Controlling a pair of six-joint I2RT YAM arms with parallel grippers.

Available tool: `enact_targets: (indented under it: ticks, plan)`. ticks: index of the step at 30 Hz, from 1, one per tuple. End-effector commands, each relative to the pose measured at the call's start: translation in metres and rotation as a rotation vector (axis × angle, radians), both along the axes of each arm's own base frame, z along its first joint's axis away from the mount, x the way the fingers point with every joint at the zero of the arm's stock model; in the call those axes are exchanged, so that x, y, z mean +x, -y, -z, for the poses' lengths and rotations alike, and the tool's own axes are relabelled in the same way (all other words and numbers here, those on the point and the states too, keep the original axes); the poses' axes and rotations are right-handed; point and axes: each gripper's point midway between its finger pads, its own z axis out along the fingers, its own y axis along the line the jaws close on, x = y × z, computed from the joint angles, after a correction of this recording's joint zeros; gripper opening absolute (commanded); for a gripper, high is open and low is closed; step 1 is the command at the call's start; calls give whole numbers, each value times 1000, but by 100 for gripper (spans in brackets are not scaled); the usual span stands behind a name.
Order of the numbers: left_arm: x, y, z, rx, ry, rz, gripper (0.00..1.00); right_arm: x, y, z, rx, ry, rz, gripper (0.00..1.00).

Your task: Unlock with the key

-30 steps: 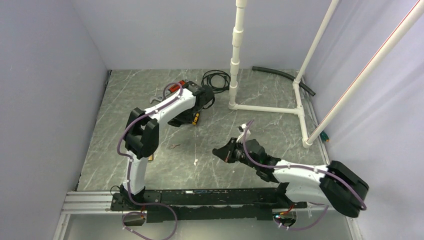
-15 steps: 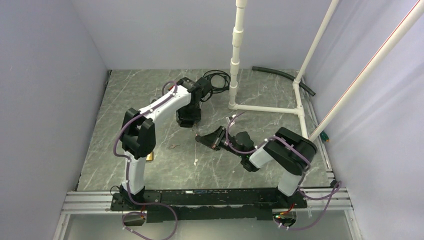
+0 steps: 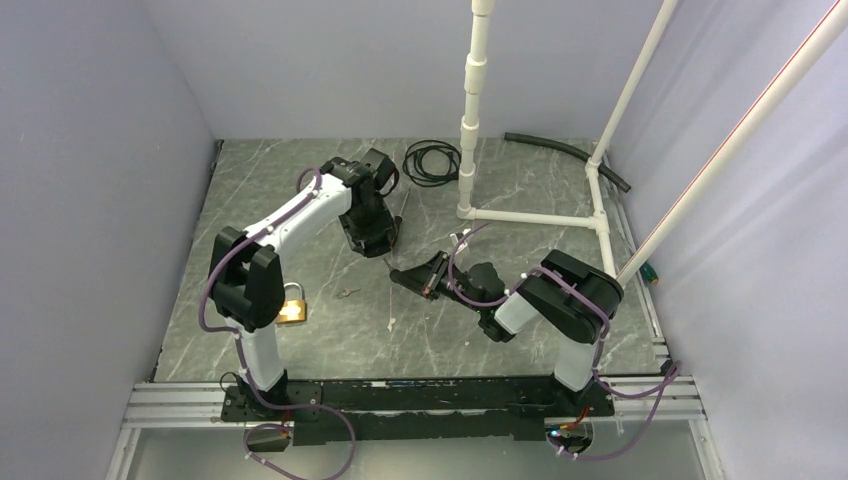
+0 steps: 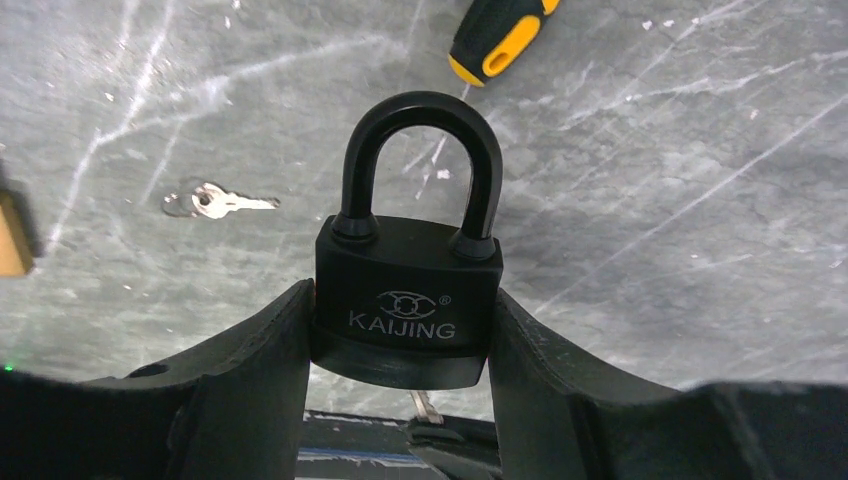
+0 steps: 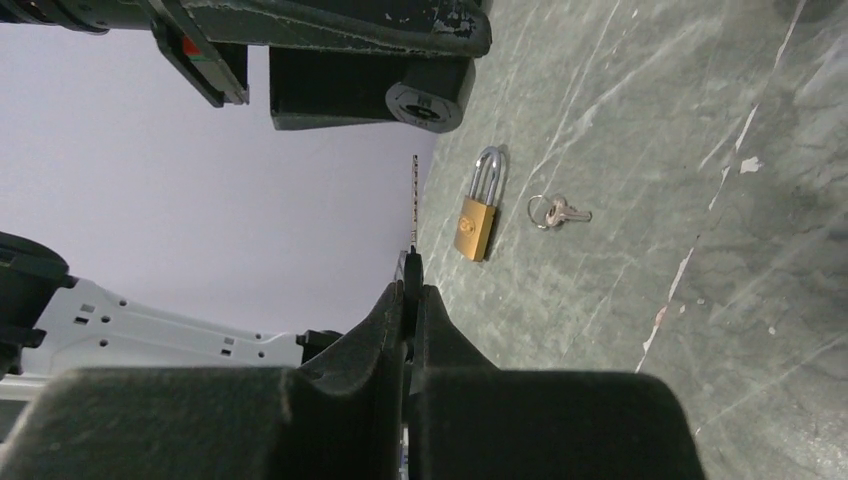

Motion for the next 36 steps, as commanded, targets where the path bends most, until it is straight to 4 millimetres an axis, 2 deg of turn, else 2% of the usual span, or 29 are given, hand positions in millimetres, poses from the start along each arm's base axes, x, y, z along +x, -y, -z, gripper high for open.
enact_targets:
  ticks: [1,5,7,12,16,19,22,32,36]
  plan:
    - [0,21,-17,-144,-30,-65,0,13,-3,-21,7,106,35,0]
    - [-7,31,-16,-209,-95,-108,0,16,-4,-15,-21,119,43,0]
    - [-12,24,-12,-155,-145,-160,0,17,-3,-13,-34,123,47,0]
    - [-37,-16,-8,154,-353,-338,0,16,-4,-9,-37,118,41,0]
    - [-50,-16,7,189,-486,-347,0,15,-8,-3,-18,93,26,0]
    - [-54,-26,14,222,-507,-388,0,13,-10,1,-1,76,10,0]
    - [-57,-34,13,240,-502,-414,0,11,-14,5,4,59,-4,0]
    - [-66,-35,14,236,-535,-440,0,3,-27,8,-27,66,-40,0]
    - [-67,-42,14,228,-558,-442,0,-5,-33,5,-36,101,-83,0]
